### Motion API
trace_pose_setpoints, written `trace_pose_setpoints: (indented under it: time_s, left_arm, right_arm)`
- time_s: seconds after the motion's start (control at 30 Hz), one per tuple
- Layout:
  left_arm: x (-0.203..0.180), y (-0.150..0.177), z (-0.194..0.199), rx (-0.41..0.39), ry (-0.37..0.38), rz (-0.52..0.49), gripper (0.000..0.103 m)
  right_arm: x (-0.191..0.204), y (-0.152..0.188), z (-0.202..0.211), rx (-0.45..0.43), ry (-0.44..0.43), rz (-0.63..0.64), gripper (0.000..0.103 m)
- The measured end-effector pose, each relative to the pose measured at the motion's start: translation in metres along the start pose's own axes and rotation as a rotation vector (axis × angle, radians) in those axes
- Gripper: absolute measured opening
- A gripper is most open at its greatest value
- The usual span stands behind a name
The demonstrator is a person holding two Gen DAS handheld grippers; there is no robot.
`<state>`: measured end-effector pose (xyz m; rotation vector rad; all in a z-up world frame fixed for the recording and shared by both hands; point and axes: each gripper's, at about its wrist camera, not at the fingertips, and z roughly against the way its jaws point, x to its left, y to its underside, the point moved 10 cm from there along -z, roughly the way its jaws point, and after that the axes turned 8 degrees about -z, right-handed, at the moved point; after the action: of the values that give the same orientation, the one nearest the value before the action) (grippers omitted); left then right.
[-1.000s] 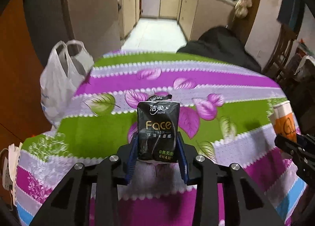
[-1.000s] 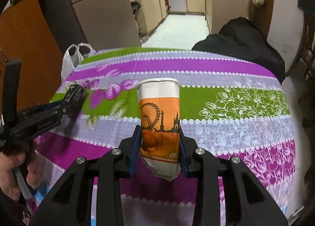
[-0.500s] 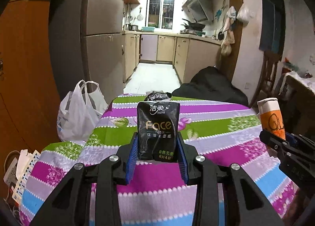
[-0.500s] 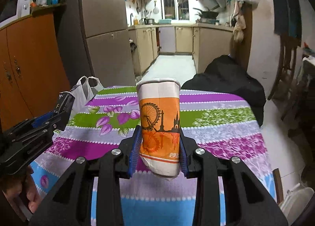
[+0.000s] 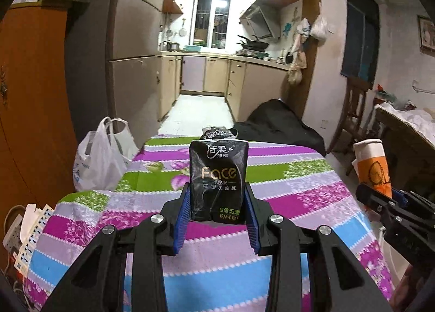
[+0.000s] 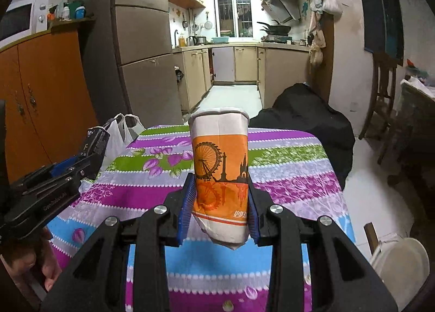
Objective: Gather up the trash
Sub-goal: 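Carry the tissue pack and orange cup over the white basin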
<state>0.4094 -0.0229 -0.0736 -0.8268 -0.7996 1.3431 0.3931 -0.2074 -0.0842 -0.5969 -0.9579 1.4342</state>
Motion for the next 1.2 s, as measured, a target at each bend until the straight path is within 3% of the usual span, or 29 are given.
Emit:
trace_pose_setpoints:
  time_s: [0.43,0.8,1.2]
  left_arm:
    - [-0.088,-0.007,0.029,-0.008,0.116,-0.072,0.038]
    - [-0.231,-0.015,0.045,-0.009,0.294,-0.182,0.038]
    - [-0.381,0.012,0.047,0.048,0.472,-0.319,0.038]
  right_arm:
    - [-0.054,-0.003,0.06,-0.042,0.098,-0.039,0.033]
    - [-0.156,0.001,0.118,-0.068,0.27,-0.118,0.033]
    - [-0.262,0.035,0.168,-0.027,0.428,-0.237,0.033]
